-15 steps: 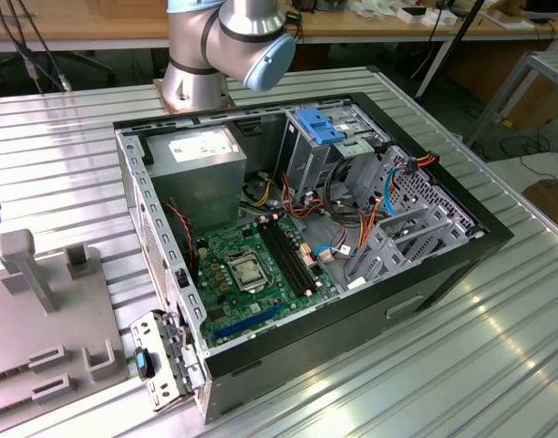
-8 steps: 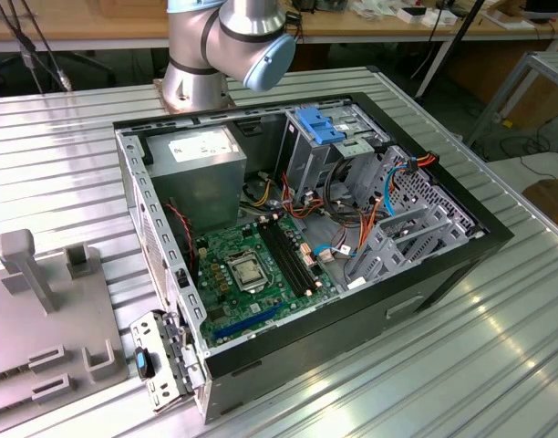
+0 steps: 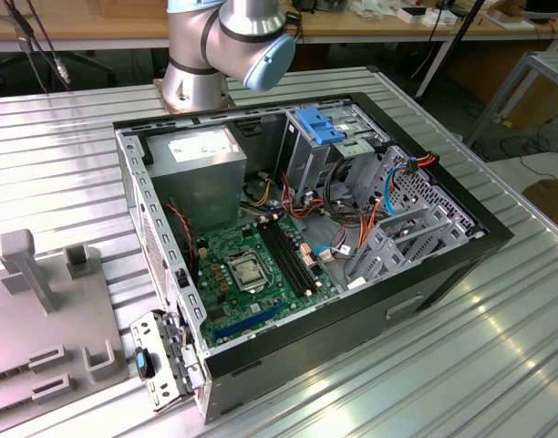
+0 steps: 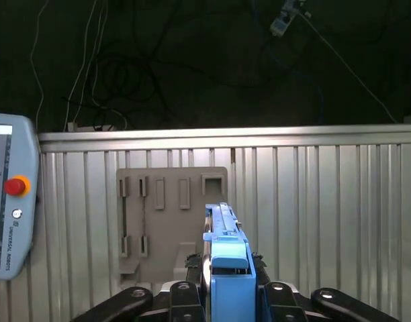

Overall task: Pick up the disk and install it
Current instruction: 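Pick up the disk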

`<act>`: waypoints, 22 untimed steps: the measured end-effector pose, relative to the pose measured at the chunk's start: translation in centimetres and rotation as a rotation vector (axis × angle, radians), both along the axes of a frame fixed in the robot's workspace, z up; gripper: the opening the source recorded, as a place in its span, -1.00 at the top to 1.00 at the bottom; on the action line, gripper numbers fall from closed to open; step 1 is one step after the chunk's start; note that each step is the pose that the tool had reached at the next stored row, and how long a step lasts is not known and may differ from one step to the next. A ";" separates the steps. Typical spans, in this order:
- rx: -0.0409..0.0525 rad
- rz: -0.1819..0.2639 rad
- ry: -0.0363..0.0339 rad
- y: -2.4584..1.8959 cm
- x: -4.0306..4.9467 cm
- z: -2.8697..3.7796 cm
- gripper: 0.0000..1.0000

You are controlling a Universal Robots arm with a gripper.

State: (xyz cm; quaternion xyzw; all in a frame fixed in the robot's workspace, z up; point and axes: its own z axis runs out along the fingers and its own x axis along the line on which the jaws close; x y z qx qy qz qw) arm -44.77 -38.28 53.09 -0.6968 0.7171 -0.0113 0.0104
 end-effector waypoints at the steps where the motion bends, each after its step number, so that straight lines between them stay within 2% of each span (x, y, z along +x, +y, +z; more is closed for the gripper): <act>1: -0.0001 0.000 -0.0001 0.00 0.00 0.43 0.25; 3: -0.0001 0.000 -0.0002 0.00 0.00 1.11 0.25; 4: -0.0001 0.001 -0.0001 0.00 0.01 1.18 0.25; 12: 0.0001 0.019 -0.0003 -0.01 0.12 1.17 0.25; 18: -0.0002 0.019 -0.0003 -0.02 2.68 1.05 0.25; 20: -0.0001 0.019 -0.0004 -0.03 4.24 0.97 0.25; 22: -0.0002 0.019 -0.0002 -0.04 5.11 0.93 0.25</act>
